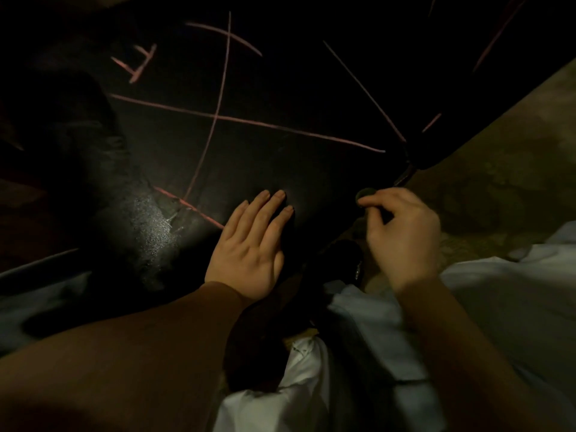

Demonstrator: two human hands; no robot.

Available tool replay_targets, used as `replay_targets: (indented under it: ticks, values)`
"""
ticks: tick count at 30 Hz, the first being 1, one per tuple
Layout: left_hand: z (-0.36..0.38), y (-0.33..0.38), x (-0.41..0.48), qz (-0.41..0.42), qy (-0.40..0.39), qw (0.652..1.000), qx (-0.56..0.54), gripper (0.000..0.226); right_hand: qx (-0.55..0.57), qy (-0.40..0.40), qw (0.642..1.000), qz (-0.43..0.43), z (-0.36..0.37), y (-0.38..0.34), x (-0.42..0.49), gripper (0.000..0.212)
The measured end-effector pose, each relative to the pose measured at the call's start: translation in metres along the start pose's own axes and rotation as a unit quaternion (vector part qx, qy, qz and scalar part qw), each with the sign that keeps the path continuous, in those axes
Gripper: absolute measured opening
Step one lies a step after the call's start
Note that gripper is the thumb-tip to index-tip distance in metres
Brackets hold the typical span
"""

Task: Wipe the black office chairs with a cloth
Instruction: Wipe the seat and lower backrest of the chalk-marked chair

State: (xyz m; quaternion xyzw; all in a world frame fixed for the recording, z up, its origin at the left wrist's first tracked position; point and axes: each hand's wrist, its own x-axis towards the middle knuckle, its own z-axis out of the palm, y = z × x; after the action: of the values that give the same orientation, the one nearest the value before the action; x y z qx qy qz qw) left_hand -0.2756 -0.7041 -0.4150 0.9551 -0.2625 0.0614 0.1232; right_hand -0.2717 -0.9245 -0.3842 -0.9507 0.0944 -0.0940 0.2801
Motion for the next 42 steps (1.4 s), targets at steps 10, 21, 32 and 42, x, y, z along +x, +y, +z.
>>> replay_targets:
  ticks: [10,21,32,42]
  values:
    - [0.000,-0.001,-0.001,-0.002,-0.016,1.000,-0.001,0.061,-0.019,-0.001,1.000,-0.001,0.003,-0.006,-0.004,0.017]
    - [0.001,0.000,-0.001,0.002,-0.010,1.000,-0.001,0.058,-0.059,-0.001,0.996,0.071,-0.030,0.031,0.036,0.020]
    - [0.002,-0.001,-0.001,0.001,-0.019,1.000,0.006,0.059,-0.047,0.018,0.998,0.038,-0.032,0.022,0.039,0.020]
    - [0.003,-0.001,0.000,-0.001,-0.015,1.000,0.003,0.059,-0.019,-0.044,0.998,0.043,-0.011,0.005,0.015,0.018]
